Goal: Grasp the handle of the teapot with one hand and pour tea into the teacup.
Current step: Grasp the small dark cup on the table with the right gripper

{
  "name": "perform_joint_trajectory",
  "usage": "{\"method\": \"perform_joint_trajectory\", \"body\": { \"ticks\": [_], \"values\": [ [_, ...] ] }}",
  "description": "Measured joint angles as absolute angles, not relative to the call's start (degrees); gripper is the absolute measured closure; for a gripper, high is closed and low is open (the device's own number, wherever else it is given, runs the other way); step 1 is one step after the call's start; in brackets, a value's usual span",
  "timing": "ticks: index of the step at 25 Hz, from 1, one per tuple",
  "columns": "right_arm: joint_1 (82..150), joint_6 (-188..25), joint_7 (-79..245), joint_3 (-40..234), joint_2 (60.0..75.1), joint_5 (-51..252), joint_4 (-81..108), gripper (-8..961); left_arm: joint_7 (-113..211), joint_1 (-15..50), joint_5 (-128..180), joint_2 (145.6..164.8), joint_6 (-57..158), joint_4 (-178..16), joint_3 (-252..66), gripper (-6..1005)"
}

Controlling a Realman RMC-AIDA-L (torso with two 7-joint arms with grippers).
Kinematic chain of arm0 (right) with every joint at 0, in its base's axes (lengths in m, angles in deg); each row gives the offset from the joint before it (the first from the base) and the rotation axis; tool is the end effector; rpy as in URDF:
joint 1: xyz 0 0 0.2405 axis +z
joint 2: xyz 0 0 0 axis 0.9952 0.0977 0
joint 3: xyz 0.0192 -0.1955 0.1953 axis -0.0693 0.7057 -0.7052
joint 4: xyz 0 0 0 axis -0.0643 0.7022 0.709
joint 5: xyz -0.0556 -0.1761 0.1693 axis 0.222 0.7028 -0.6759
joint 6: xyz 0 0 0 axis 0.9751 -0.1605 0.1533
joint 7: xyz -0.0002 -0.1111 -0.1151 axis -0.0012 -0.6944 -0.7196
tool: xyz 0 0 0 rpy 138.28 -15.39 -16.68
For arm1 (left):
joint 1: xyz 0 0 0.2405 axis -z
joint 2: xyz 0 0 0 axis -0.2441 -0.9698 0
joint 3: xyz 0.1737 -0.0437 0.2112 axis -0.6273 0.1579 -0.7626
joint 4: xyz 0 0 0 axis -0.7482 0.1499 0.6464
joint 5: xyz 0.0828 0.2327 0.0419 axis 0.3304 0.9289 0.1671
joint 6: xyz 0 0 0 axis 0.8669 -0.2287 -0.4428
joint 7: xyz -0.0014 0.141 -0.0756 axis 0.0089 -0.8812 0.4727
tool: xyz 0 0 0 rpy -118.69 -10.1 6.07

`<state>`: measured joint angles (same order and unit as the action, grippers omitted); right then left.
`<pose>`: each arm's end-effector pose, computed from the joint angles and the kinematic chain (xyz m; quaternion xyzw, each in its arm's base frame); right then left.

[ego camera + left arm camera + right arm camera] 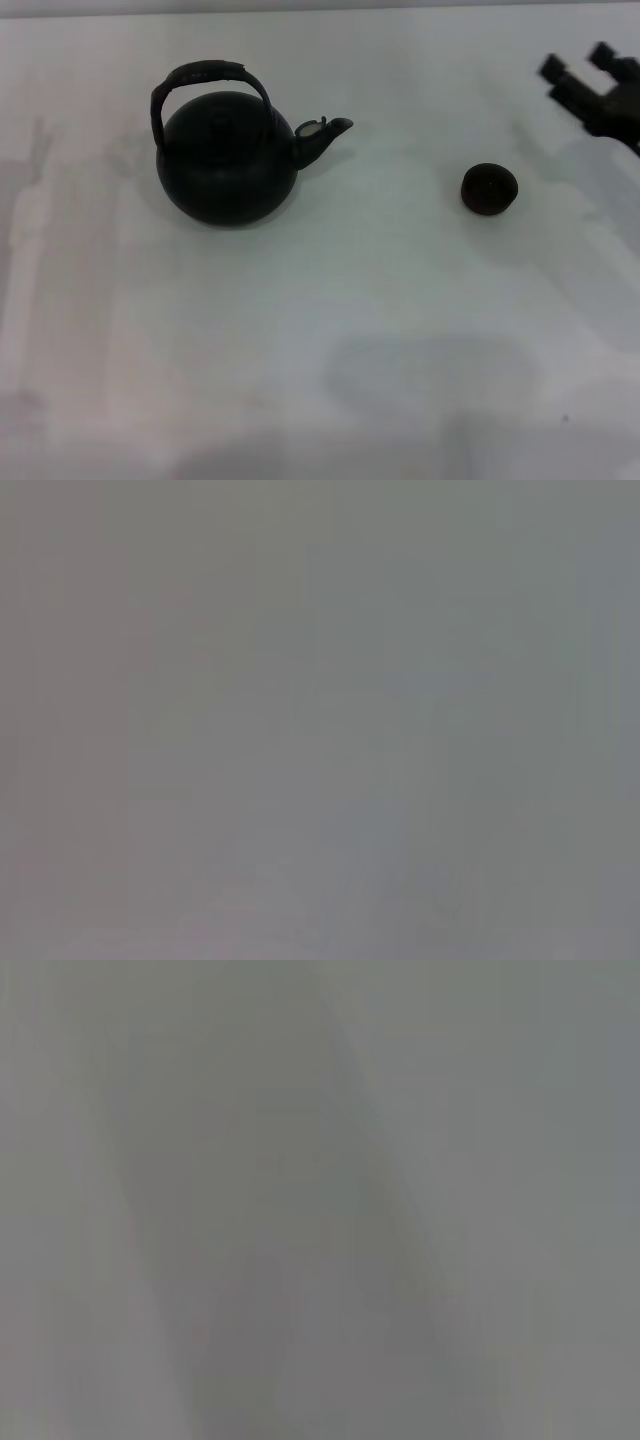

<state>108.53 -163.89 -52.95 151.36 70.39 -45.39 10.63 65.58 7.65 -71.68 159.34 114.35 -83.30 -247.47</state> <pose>0.3749 0.3564 -0.0347 -0.7690 0.3097 0.3820 0.4083 -0.4207 0.3333 -0.0194 -0.6064 -0.3146 -0.3238 0.6545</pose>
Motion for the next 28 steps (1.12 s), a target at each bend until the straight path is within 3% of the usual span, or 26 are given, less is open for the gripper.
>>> {"method": "perform_joint_trajectory", "body": {
  "ticks": [7,17,24,28],
  "values": [
    [111.1,-162.5,-49.4,159.3,70.51,-45.4,6.2,116,65.6,8.1,-71.7,159.3,114.4,-83.3,-247.5,123],
    [113.9,-150.5,-20.3,164.2,68.09,-23.1,-13.8,187,65.6,8.3,-71.7,159.19,114.3,-83.1,-247.5,124],
    [117.0,-153.0,-6.2,163.4,65.96,-2.7,-26.3,241,65.6,8.3,-71.7,159.22,114.3,-82.8,-247.3,124],
    [117.9,-154.9,0.1,163.4,65.87,6.3,-31.7,268,65.6,8.3,-71.7,159.21,114.3,-82.7,-247.2,124]
  ]
}}
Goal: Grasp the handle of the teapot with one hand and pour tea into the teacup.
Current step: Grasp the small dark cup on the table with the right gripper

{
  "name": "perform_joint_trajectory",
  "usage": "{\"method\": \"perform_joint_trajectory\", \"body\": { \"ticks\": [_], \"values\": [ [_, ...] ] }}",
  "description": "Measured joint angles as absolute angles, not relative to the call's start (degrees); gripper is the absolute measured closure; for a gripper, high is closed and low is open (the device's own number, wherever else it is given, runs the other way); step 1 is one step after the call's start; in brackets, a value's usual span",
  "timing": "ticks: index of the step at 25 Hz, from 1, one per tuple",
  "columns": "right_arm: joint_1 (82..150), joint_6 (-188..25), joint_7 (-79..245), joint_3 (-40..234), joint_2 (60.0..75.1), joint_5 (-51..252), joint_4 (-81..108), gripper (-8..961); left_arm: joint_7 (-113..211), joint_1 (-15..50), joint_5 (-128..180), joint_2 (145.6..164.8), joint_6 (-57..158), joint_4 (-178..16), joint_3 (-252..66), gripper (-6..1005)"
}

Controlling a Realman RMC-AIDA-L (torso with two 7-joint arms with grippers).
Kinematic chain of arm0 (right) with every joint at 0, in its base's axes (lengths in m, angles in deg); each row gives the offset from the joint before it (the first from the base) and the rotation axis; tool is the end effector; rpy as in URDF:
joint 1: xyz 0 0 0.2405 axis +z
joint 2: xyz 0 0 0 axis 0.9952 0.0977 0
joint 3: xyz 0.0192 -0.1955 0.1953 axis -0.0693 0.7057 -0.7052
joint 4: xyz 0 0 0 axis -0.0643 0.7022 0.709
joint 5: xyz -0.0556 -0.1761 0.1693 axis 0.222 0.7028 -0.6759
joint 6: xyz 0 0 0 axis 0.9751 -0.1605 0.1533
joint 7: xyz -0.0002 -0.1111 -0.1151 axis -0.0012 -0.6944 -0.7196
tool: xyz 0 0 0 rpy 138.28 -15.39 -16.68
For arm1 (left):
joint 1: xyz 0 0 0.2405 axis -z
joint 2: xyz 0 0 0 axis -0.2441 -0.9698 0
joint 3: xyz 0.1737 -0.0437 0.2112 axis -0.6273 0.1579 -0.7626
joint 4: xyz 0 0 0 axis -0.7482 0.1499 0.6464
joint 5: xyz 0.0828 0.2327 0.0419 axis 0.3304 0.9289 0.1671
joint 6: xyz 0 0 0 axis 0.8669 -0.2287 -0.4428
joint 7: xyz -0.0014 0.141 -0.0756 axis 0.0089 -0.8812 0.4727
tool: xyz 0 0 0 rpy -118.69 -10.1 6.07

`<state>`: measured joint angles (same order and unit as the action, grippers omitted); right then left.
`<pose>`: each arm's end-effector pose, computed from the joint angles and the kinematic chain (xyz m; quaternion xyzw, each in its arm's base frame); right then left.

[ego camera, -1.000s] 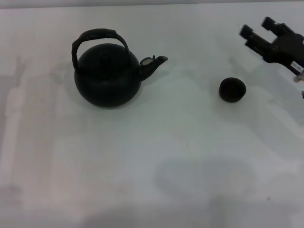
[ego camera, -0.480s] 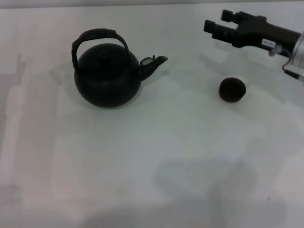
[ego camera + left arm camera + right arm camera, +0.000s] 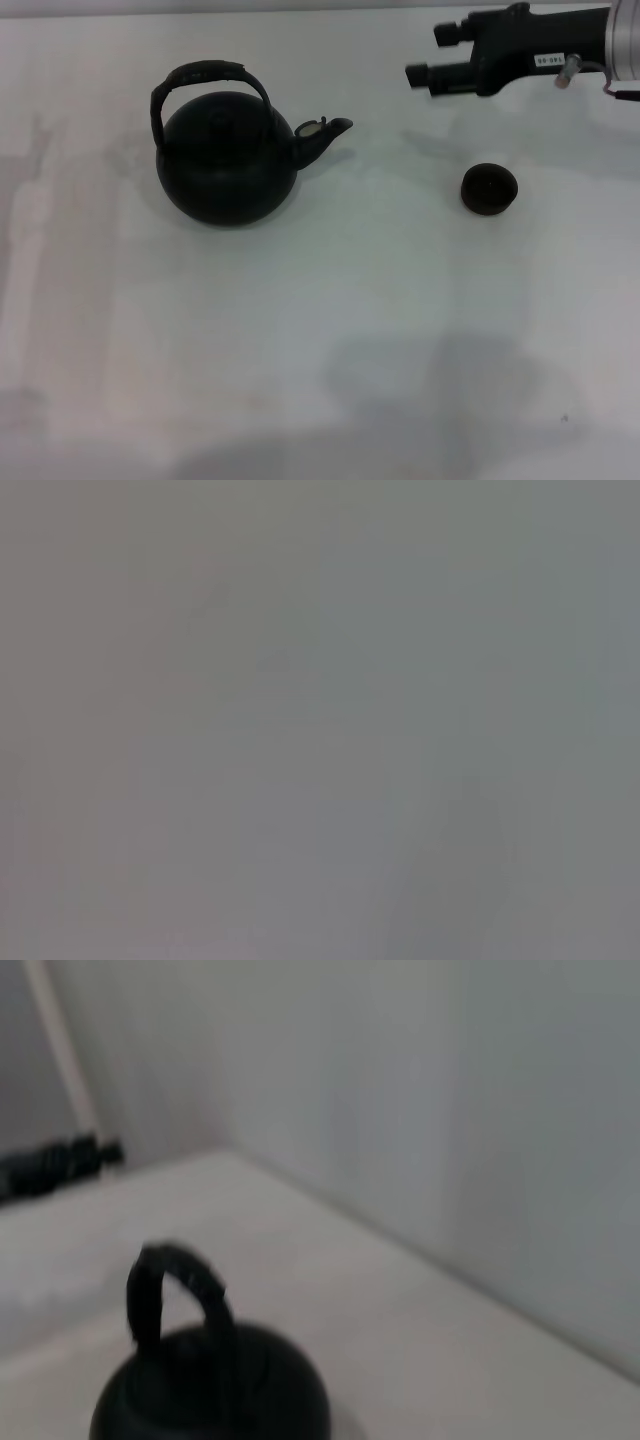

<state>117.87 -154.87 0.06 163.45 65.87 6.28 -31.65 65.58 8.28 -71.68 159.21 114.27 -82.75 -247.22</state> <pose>0.2330 0.4568 -0.0113 -0.9498 0.2039 0.1354 0.1951 -0.4199 0.3379 -0.0155 -0.6069 -0.3091 -0.3234 0.6569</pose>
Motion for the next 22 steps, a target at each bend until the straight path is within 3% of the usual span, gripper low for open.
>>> {"method": "perform_joint_trajectory", "body": {
  "ticks": [3,6,8,11,22],
  "values": [
    [119.4,-156.8,9.7,163.6,67.11,20.4,-38.4,286,65.6,8.3,-71.7,159.14,114.3,-82.7,-247.2,124],
    [121.1,-159.8,17.2,163.8,69.75,34.0,-45.0,162,65.6,8.4,-71.7,159.06,114.3,-82.7,-247.1,124],
    [121.9,-161.2,19.8,165.5,70.37,37.8,-46.8,136,65.6,8.7,-71.7,159.04,114.3,-82.8,-247.1,124],
    [123.5,-162.3,23.5,170.6,70.1,39.4,-47.3,98,65.6,9.2,-71.7,159.03,114.3,-82.8,-247.2,123],
    [127.3,-161.1,33.3,182.6,70.62,48.5,-46.6,101,65.6,9.3,-71.7,158.87,114.3,-82.7,-247.2,123]
  ]
}}
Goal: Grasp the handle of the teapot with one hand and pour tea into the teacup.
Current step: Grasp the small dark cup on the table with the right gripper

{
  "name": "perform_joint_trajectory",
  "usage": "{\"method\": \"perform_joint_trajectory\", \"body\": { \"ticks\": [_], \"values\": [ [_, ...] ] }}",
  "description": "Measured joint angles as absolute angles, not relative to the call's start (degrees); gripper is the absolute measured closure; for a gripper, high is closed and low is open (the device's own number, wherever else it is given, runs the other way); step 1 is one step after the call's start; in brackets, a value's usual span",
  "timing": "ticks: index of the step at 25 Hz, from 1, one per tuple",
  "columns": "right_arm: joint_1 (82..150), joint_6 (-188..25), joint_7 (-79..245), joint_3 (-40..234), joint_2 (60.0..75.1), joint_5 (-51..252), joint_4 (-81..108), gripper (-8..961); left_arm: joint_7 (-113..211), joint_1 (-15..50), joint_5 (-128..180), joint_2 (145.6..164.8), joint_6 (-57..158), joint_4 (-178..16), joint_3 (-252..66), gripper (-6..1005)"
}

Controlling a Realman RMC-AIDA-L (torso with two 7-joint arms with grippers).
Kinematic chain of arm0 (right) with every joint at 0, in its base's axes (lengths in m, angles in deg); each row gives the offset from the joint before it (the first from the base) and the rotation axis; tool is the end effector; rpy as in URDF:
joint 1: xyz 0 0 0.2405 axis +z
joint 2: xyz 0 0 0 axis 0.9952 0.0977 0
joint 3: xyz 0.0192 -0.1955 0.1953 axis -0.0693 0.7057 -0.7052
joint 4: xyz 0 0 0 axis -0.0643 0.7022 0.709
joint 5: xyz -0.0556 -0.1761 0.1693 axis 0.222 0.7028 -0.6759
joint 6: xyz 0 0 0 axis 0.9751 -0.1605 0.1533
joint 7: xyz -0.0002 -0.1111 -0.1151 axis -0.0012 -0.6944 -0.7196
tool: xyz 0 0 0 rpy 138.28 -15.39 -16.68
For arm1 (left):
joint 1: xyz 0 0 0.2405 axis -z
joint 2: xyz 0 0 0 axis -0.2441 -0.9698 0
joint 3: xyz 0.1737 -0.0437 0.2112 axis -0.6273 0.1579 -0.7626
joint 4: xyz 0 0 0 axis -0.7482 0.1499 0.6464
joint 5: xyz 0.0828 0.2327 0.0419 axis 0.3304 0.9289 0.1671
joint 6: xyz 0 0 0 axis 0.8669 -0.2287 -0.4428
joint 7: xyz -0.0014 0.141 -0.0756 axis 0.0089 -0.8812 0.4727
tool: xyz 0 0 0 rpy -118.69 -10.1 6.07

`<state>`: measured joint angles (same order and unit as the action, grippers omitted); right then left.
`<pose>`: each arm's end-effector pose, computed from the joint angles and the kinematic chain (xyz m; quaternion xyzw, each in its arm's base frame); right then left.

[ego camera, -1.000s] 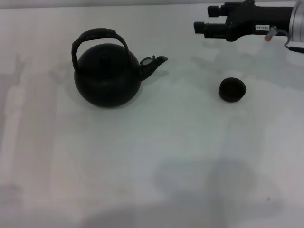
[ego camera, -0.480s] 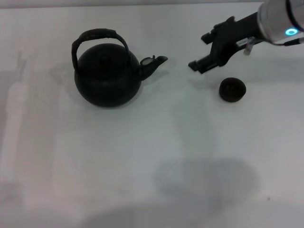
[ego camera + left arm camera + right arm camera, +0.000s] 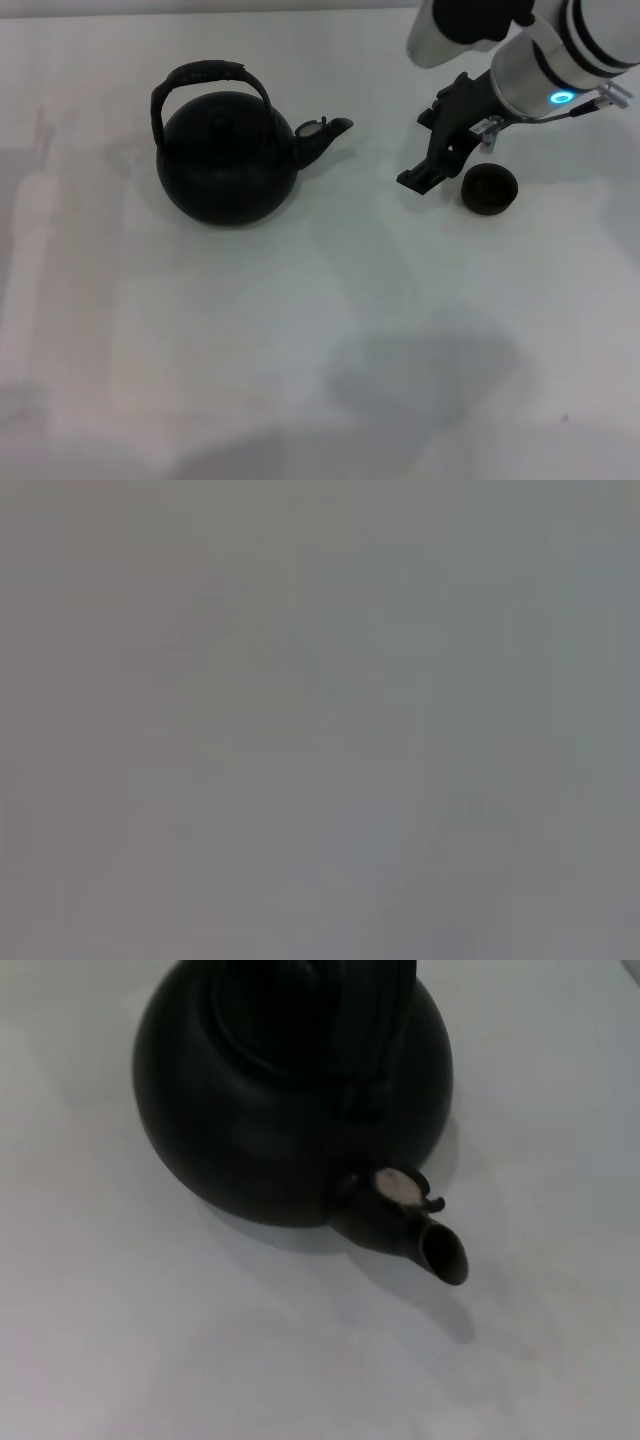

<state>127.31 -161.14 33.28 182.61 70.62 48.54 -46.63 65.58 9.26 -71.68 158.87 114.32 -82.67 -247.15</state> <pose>0.1654 0.4428 -0.0783 -0.9595 0.1239 -0.1899 0.1669 -0.4157 0.3456 -0.0119 -0.6092 -0.3013 -0.3275 0.6564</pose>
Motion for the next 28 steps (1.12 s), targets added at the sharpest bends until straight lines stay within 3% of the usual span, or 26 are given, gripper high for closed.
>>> {"method": "perform_joint_trajectory", "body": {
  "ticks": [28],
  "values": [
    [130.2,-159.3,39.2,184.6,70.57,55.6,-36.2,121,65.6,9.2,-71.7,159.05,114.4,-82.7,-247.4,123]
  ]
}}
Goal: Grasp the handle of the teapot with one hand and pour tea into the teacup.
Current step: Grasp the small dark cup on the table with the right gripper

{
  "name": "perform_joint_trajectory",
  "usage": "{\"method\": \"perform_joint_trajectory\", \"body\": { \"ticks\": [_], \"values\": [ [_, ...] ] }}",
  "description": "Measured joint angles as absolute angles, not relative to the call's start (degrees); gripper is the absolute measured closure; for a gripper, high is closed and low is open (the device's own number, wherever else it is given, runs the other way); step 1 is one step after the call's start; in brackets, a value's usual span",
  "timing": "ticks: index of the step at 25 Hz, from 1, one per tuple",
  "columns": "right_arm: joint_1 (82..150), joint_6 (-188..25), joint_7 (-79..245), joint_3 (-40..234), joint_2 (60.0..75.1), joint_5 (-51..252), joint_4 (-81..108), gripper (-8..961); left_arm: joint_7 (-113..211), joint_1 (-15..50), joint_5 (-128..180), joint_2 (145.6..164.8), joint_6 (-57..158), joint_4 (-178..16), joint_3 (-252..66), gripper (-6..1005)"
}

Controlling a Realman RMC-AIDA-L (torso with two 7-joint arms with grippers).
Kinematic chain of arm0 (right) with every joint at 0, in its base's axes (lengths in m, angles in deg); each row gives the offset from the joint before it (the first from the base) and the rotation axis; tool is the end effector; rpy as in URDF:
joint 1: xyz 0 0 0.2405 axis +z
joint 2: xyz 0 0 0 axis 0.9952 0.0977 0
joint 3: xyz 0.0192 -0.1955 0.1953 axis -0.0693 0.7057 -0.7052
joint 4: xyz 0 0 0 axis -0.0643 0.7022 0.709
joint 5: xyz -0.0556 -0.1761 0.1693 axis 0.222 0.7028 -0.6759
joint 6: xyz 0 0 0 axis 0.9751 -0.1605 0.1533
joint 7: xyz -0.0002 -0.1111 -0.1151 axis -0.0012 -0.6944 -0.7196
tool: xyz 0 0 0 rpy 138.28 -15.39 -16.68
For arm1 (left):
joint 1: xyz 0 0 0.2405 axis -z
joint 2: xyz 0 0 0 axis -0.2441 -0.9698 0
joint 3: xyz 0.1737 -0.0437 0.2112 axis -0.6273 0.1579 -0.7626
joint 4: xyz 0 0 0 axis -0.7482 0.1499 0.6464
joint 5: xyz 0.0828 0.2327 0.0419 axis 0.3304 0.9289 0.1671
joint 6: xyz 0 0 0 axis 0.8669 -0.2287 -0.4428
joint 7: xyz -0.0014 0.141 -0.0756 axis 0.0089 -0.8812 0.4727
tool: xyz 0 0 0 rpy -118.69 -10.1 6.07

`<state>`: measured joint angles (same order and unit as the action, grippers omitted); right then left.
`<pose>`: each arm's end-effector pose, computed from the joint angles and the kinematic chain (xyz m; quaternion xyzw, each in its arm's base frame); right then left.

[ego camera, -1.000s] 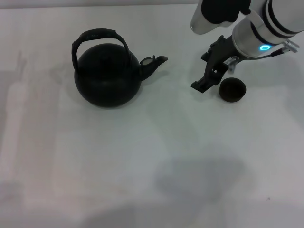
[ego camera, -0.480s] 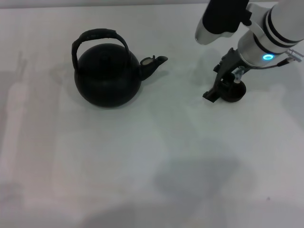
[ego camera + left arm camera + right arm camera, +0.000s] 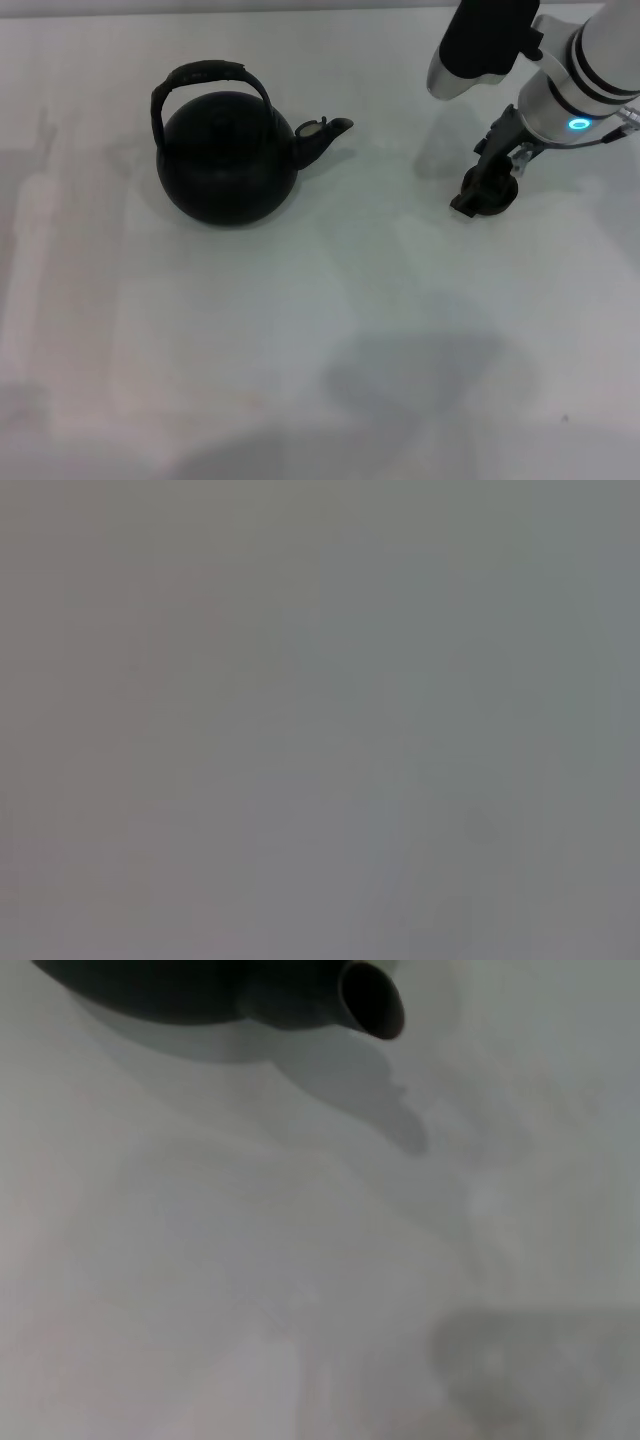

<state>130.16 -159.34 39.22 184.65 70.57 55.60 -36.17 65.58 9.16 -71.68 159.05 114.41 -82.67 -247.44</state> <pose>0.2127 0.4481 -0.0859 -0.9274 0.1771 -0.2750 0.1814 -0.4150 0.3445 -0.0140 -0.6108 -0.3017 -0.3278 0.6546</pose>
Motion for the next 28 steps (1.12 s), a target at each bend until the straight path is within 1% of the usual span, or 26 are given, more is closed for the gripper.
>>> {"method": "perform_joint_trajectory", "body": {
  "ticks": [28],
  "values": [
    [130.2,-162.5,41.1,184.1,70.24,58.7,-35.7,158,65.6,9.5,-72.0,158.95,114.4,-82.7,-247.1,124]
  ]
}}
